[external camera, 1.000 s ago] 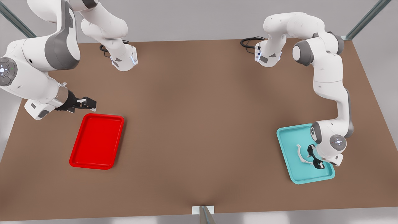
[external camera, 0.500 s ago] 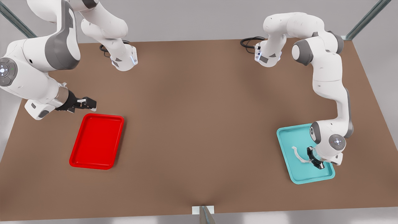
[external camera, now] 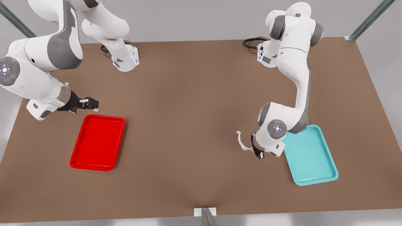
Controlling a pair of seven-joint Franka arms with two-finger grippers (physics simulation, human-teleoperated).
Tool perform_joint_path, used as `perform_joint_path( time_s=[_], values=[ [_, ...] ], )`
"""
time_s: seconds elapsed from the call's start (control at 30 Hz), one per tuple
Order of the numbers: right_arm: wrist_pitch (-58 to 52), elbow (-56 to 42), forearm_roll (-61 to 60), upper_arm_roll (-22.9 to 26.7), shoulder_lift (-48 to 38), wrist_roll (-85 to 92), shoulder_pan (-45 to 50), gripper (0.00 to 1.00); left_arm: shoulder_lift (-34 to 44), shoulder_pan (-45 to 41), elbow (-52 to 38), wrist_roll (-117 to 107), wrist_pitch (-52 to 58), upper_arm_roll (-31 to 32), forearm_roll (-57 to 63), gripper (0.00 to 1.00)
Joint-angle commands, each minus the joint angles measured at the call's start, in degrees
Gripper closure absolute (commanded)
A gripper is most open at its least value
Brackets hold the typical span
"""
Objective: Take the drainage pipe clamp from the left arm, pass it to the right arm, and place it in the plate on the right side
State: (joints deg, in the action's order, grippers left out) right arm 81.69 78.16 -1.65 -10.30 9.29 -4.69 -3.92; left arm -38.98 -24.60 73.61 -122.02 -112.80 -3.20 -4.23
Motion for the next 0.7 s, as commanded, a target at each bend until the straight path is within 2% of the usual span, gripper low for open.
perform_joint_path(
  time_s=[0.0, 0.1, 0.23, 0.37, 0.43, 0.57, 0.67],
  values=[
    [-0.04, -0.03, 0.07, -0.07, -0.06, -0.15, -0.03, 0.00, 0.04, -2.47, -1.72, -46.37, 7.24, 0.04, -4.99, 0.79],
    [-0.04, -0.03, 0.07, -0.07, -0.06, -0.15, -0.03, 0.00, -0.05, -3.70, -2.60, -57.26, 3.38, 0.21, -7.37, 0.79],
    [-0.04, -0.03, 0.07, 0.02, -0.06, -0.06, -0.12, 0.00, -0.31, -4.58, -4.18, -73.70, -5.32, 4.08, -7.37, 0.79],
    [0.66, 0.15, 0.42, 0.28, 0.11, -0.23, -0.12, 0.00, -3.47, -10.47, -6.29, -71.51, -18.24, 3.99, -5.08, 0.79],
    [4.87, 0.68, 1.74, -0.07, 3.19, -0.32, 0.32, 0.00, -4.44, -13.89, -6.64, -69.31, -22.81, 3.90, -2.71, 0.79],
    [10.76, 1.38, 2.18, -7.63, 7.32, -0.76, 1.28, 0.00, -5.23, -17.06, -7.52, -66.06, -26.77, 3.99, 0.19, 0.79],
    [12.61, 2.70, 2.88, -7.71, 8.02, -3.21, 8.23, 0.00, -5.94, -17.94, -7.52, -65.97, -29.06, 3.90, 0.19, 0.79]
  ],
)
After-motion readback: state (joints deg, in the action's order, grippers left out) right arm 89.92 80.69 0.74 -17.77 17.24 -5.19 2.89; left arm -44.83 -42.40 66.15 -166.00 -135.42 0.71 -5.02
